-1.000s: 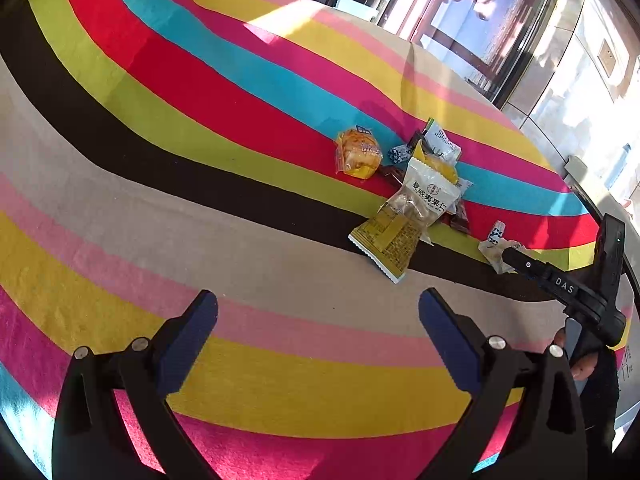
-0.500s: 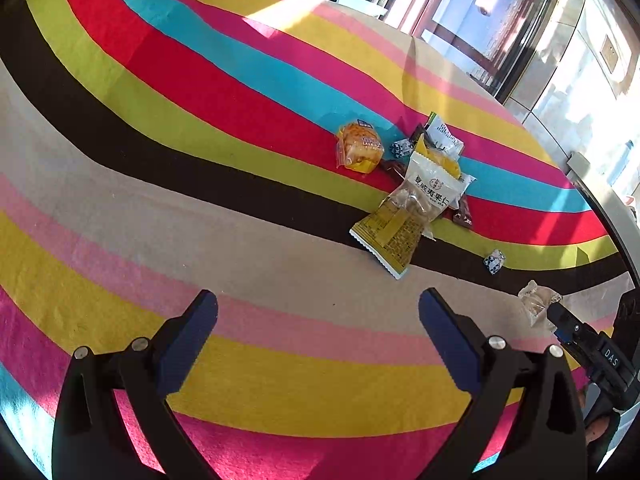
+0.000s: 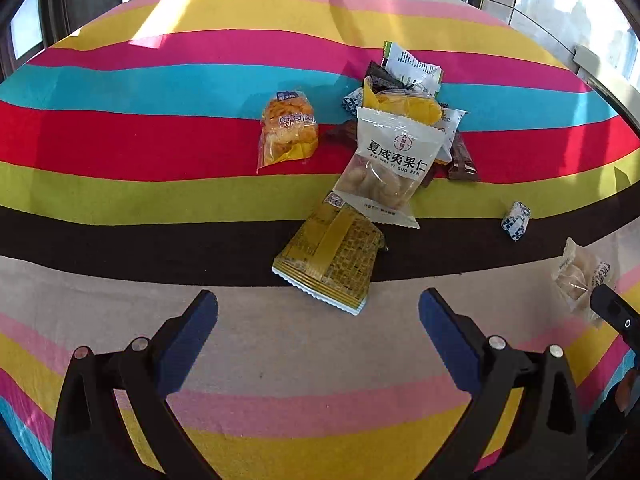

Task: Organize snacks
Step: 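Grasp the yellow flat packet with the left tool while the right tool holds the white packet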

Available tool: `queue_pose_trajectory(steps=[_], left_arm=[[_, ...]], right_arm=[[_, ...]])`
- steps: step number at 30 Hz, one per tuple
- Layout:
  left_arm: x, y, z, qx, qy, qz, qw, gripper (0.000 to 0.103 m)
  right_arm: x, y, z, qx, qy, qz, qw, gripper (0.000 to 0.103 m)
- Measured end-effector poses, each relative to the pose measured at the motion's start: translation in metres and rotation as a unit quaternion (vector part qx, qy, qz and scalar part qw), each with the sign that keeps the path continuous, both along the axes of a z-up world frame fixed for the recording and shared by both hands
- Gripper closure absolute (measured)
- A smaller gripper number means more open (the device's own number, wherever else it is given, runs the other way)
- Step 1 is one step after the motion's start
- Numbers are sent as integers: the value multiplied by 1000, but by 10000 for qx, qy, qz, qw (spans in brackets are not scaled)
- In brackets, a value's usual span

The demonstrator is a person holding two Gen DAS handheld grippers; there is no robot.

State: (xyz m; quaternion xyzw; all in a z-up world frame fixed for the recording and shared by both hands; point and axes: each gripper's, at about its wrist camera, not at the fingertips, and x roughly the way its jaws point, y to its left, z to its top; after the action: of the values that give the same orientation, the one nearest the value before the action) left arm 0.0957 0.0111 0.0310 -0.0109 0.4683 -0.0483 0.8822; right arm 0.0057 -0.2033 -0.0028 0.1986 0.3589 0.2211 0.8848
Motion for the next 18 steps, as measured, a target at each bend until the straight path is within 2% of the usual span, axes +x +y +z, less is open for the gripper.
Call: queue_pose_trajectory(steps=[3, 6, 9, 11, 13, 14, 16, 18], left_arm=[[19, -8, 0, -117, -11, 197, 9997, 2], [32, -8, -1, -118, 8, 780, 9969, 2], [34, 2, -6, -238, 167, 1581, 9870, 2], [30, 4, -8, 5, 135, 2000, 9797, 4], [21, 4, -5, 94, -3, 2172, 9761, 29], [16, 3, -3, 109, -52, 2176, 9760, 51], [3, 4, 0, -292, -104, 1919, 9809, 53], [-14, 3, 2, -396, -223, 1722, 9840, 53]], right_arm=[[0, 0, 0, -11, 6, 12, 10000, 59], [0, 0, 0, -12, 8, 24, 10000, 58], [-1, 0, -1, -25, 11, 9, 10000, 58], [-1, 1, -1, -42, 18, 3, 10000, 58], [-2, 1, 0, -42, 16, -2, 10000, 58], [-2, 0, 0, -37, 13, -13, 10000, 58], [-3, 0, 0, -35, 6, -25, 10000, 58], [-3, 0, 0, -39, -1, -26, 10000, 58]])
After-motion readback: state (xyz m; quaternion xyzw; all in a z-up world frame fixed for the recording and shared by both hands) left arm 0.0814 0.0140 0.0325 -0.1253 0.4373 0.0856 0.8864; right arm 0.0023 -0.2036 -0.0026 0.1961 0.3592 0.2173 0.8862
